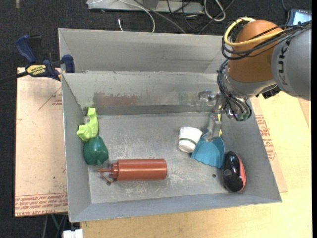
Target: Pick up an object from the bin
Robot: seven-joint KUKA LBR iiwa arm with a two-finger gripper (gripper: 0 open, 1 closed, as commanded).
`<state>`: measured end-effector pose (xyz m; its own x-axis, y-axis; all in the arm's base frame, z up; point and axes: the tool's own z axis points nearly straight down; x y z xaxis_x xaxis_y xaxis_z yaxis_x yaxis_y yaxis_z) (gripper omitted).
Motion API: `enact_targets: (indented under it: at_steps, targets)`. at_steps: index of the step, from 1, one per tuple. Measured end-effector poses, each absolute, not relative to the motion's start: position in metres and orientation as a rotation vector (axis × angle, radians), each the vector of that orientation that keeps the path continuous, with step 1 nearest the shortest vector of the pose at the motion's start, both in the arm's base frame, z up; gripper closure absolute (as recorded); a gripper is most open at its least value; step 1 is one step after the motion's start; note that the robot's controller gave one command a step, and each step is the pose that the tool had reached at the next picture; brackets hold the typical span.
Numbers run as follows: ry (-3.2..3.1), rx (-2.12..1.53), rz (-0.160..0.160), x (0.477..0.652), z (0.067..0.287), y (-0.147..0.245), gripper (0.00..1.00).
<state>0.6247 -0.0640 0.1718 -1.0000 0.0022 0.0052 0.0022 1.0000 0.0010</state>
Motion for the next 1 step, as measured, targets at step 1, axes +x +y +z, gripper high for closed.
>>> enact_targets:
  at_steps: [1]
  targets:
    - [-3.144,0.0,-0.001,0.6262,0.1771,-0.0636,0.0]
